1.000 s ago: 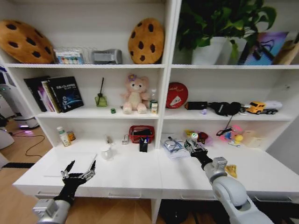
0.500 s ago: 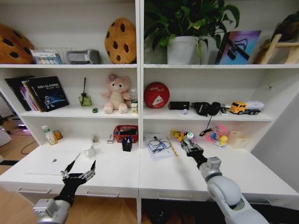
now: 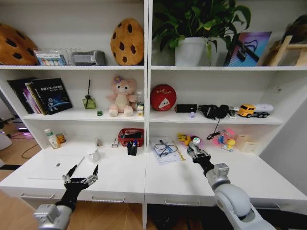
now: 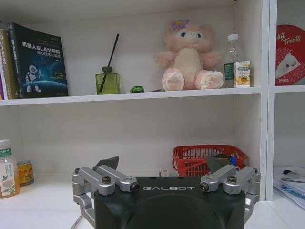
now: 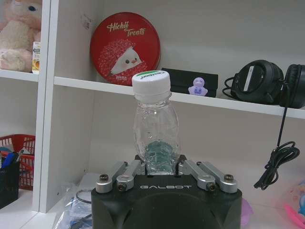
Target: Organize the objects on the table.
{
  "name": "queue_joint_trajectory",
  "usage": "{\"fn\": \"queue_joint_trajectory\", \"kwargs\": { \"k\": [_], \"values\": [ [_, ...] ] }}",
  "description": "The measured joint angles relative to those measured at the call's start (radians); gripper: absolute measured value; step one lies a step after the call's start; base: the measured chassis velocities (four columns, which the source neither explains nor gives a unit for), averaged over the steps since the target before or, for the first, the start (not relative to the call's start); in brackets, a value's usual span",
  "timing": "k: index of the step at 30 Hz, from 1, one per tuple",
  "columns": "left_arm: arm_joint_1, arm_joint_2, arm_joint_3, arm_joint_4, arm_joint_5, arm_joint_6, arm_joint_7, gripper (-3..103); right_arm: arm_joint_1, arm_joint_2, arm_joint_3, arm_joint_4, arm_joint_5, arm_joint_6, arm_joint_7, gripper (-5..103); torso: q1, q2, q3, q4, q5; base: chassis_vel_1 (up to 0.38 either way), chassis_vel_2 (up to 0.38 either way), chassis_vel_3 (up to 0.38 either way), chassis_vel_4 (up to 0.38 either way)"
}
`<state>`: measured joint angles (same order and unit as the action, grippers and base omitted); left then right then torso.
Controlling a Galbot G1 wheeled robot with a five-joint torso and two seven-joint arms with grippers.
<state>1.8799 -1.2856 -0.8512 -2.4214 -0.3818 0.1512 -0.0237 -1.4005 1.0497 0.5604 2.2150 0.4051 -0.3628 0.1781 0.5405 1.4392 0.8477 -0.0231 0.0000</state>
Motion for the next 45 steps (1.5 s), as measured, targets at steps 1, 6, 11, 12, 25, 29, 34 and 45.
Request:
{"fn": "queue_joint_trajectory", "kwargs": {
  "k": [1, 6, 11, 12, 25, 29, 34, 45],
  "values": [
    [0.0, 0.0, 0.0, 0.0, 0.0, 0.0, 0.0, 100, 0.0, 0.001, 0.0, 0.0, -0.001, -0.001, 0.0, 25, 0.0, 0.0, 0.0, 0.0, 0.0001, 0.08, -0.057, -0.085, 0.094],
    [0.0, 0.0, 0.0, 0.0, 0.0, 0.0, 0.0, 100, -0.001, 0.009, -0.005, 0.0, -0.007, -0.001, 0.0, 25, 0.0, 0.0, 0.0, -0.0001, -0.0001, 0.115, -0.112, -0.127, 0.126],
    [0.0, 0.0, 0.0, 0.0, 0.0, 0.0, 0.0, 100, -0.012, 0.014, -0.016, 0.005, -0.012, 0.011, 0.0, 25, -0.001, 0.0, 0.0, -0.0001, 0.0, 0.119, -0.109, -0.125, 0.113],
    [0.0, 0.0, 0.0, 0.0, 0.0, 0.0, 0.0, 100, -0.026, 0.015, -0.025, 0.025, 0.018, 0.001, 0.023, 25, -0.001, 0.0, 0.0, 0.0001, 0.0, 0.061, -0.044, -0.082, 0.097],
    [0.0, 0.0, 0.0, 0.0, 0.0, 0.0, 0.0, 100, 0.003, -0.051, -0.073, 0.293, 1.196, -0.091, 1.021, 25, 0.0, 0.0, 0.0, 0.0004, 0.0, -0.008, 0.002, 0.006, -0.003],
    [0.0, 0.0, 0.0, 0.0, 0.0, 0.0, 0.0, 100, -0.017, -0.067, -0.034, 0.294, 1.405, 0.01, 1.225, 25, 0.0, 0.0, 0.0, -0.0001, 0.0, 0.0, 0.0, 0.0, 0.0],
    [0.0, 0.0, 0.0, 0.0, 0.0, 0.0, 0.0, 100, -0.101, 0.009, -0.055, 0.291, 1.4, 0.038, 1.269, 25, 0.0, 0.0, 0.0, -0.0002, 0.0, 0.0, 0.0, 0.0, 0.0],
    [0.0, 0.0, 0.0, 0.0, 0.0, 0.0, 0.0, 100, -0.113, 0.216, -0.095, -0.086, 1.211, -0.016, 1.116, 25, 0.0, 0.0, 0.0, 0.0001, 0.0, 0.0, 0.0, 0.0, 0.0]
  ]
}}
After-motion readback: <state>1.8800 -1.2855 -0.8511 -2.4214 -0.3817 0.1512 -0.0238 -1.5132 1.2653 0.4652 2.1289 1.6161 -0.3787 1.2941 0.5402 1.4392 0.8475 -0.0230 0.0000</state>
